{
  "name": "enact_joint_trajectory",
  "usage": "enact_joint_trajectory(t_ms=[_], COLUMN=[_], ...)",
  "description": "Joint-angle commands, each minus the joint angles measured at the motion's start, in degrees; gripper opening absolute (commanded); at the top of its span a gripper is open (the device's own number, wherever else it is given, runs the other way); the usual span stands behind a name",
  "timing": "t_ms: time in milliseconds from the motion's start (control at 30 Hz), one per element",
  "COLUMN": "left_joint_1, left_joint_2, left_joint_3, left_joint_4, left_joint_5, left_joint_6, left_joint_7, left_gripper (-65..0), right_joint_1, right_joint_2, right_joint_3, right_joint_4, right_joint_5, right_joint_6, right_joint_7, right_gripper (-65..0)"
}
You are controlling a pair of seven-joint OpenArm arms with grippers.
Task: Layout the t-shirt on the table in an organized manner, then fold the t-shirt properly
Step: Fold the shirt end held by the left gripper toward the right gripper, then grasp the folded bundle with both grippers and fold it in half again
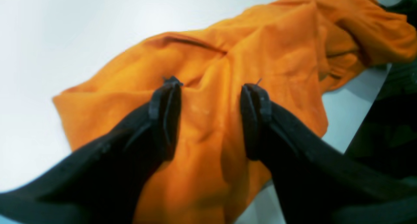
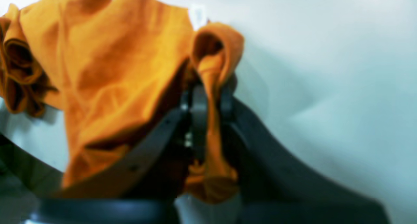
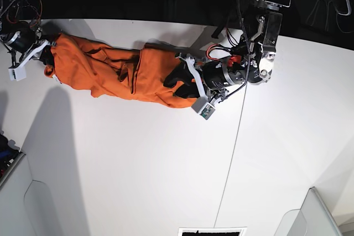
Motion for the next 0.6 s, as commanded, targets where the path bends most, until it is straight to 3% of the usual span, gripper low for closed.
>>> enact_joint_trajectory(t_ms=[0, 200, 367, 567], left_joint_1=[-1.27, -1.99, -1.92, 1.01], left_joint_2=[-0.61, -3.26, -7.37, -8.33], left_joint_3=[-1.03, -7.1, -7.5, -7.48], left_joint_4=[1.11, 3.72, 3.72, 3.52], left_joint_5=[-1.49, -6.62, -6.38, -4.83], left_joint_6=[-0.37, -0.63, -0.61, -0.59], left_joint_7=[-1.27, -0.02, 0.15, 0.0], left_gripper=[-32.0, -32.0, -32.0, -32.0], right_joint_1=[0.28, 0.57, 2.23, 4.42], right_joint_2=[1.18, 2.38, 3.96, 3.52], right_joint_3=[0.22, 2.27, 3.8, 3.91], right_joint_4=[0.5, 0.52, 0.52, 3.74], right_joint_5=[-0.94, -1.75, -1.66, 3.76], right_joint_6=[0.2, 0.2, 0.17, 0.44], right_joint_7=[0.74, 3.13, 3.06, -0.39], right_gripper=[-65.0, -65.0, -65.0, -65.0])
